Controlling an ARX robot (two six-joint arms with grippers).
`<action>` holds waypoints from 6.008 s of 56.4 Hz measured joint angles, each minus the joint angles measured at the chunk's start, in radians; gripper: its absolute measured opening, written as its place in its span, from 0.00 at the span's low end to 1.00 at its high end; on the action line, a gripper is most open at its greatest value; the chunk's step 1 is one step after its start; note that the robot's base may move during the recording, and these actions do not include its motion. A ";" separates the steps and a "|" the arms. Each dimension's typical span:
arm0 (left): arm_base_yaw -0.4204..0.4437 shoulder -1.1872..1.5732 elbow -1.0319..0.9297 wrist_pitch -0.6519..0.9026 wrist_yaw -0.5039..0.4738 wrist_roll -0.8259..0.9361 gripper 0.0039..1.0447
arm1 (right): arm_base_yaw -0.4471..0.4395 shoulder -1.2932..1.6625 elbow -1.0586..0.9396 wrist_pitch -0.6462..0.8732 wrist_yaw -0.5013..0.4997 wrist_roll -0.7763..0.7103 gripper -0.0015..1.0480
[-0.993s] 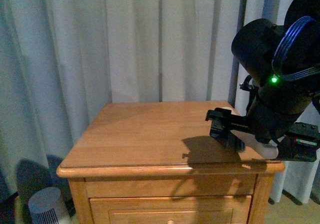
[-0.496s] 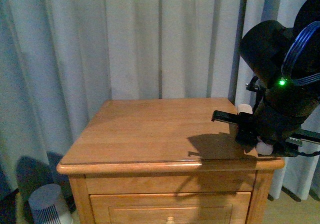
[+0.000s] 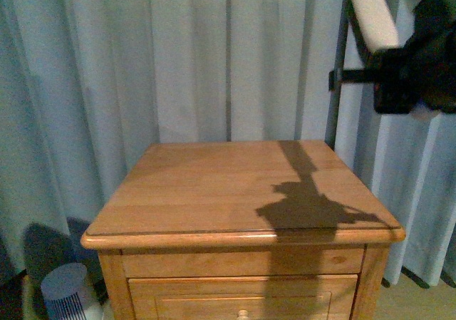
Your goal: Clean up trash
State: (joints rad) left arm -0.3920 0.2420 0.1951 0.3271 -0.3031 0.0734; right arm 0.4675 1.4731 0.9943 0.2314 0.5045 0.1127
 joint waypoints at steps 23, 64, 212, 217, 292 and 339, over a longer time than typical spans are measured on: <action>0.000 0.000 0.000 0.000 0.000 0.000 0.27 | 0.130 -0.610 -0.467 0.062 0.124 -0.132 0.18; 0.000 0.000 0.000 0.000 0.000 0.000 0.27 | 0.252 -0.885 -0.611 -0.002 0.315 -0.109 0.18; 0.661 0.687 0.278 -0.317 0.826 0.634 0.26 | 0.249 -0.880 -0.612 -0.003 0.317 -0.106 0.18; 0.674 0.754 0.307 -0.354 0.863 0.751 0.26 | 0.249 -0.880 -0.612 -0.003 0.317 -0.106 0.18; 0.688 1.136 0.407 -0.466 0.898 1.027 0.26 | 0.249 -0.880 -0.612 -0.003 0.317 -0.106 0.18; 0.688 1.138 0.407 -0.467 0.898 1.033 0.26 | 0.031 0.235 0.011 -0.072 -0.279 -0.169 0.18</action>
State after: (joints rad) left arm 0.2958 1.3800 0.6018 -0.1398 0.5953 1.1065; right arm 0.4988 1.7084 1.0050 0.1589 0.2256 -0.0563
